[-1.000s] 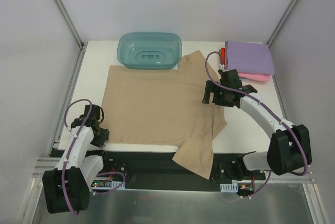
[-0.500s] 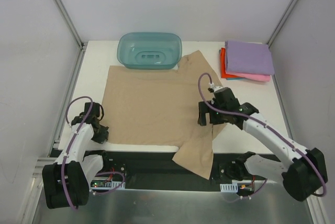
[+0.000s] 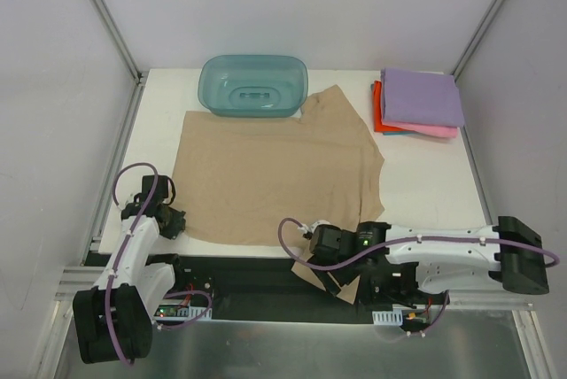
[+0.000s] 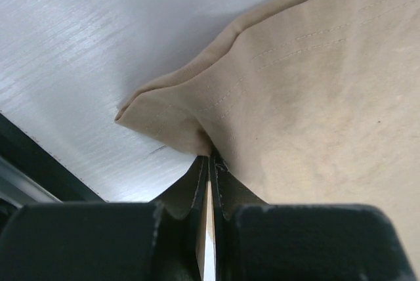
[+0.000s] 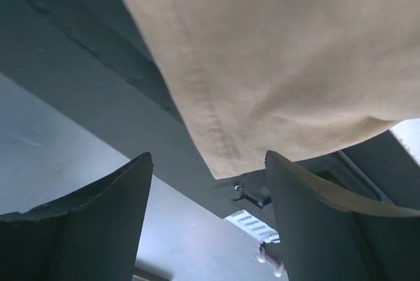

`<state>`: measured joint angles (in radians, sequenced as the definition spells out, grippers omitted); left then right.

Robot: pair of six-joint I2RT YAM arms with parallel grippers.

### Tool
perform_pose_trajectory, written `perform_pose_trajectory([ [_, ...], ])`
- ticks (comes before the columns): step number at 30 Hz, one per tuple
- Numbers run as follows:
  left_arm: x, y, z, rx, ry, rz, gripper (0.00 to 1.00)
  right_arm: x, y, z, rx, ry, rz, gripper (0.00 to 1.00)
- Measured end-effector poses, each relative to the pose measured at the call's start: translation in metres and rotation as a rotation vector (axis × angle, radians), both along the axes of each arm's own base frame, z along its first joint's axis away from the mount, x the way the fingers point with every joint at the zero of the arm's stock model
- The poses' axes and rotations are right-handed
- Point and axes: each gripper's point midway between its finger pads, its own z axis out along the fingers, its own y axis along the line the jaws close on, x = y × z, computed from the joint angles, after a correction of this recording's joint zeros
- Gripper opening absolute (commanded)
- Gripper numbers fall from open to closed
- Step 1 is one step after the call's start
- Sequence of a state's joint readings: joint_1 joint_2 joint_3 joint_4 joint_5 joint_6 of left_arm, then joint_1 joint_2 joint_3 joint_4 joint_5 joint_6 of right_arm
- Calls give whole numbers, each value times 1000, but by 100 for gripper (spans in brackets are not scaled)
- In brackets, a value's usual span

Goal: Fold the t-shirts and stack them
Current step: Fold the tshirt

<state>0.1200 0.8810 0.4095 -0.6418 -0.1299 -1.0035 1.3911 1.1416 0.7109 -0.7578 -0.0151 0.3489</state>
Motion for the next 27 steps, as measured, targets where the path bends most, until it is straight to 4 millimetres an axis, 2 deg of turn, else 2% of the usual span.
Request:
perform_pose_trajectory([
  [2,2,0,0,0,-8,-2,0,-5,-9,-14,-60,28,-30,57],
  [3,2,0,0,0,-10,-2,0,-8,-14,-20,-84,45,-43,55],
  [7,4,0,0,-1,-21,-2,0,-21,-29,-37,-141,101,-75,56],
  [10,5,-1,0,-4,-30,-4,0,-27,-30,-40,-147,115,-67,53],
  [11,5,-1,0,-4,-32,-4,0,-28,-30,-41,-148,114,-63,47],
  [13,5,-1,0,-4,-38,-4,0,-27,-31,-42,-164,103,-60,23],
  [15,6,-1,0,-4,-42,-4,0,-27,-32,-43,-185,103,-69,7],
  [17,5,-1,0,-4,-43,-4,0,-24,-32,-41,-200,88,-76,1],
  [21,5,-1,1,-4,-46,-4,0,-26,-34,-32,-233,90,-87,1],
  [27,3,-1,4,-2,-58,-4,0,-47,-7,13,-66,202,-51,1],
])
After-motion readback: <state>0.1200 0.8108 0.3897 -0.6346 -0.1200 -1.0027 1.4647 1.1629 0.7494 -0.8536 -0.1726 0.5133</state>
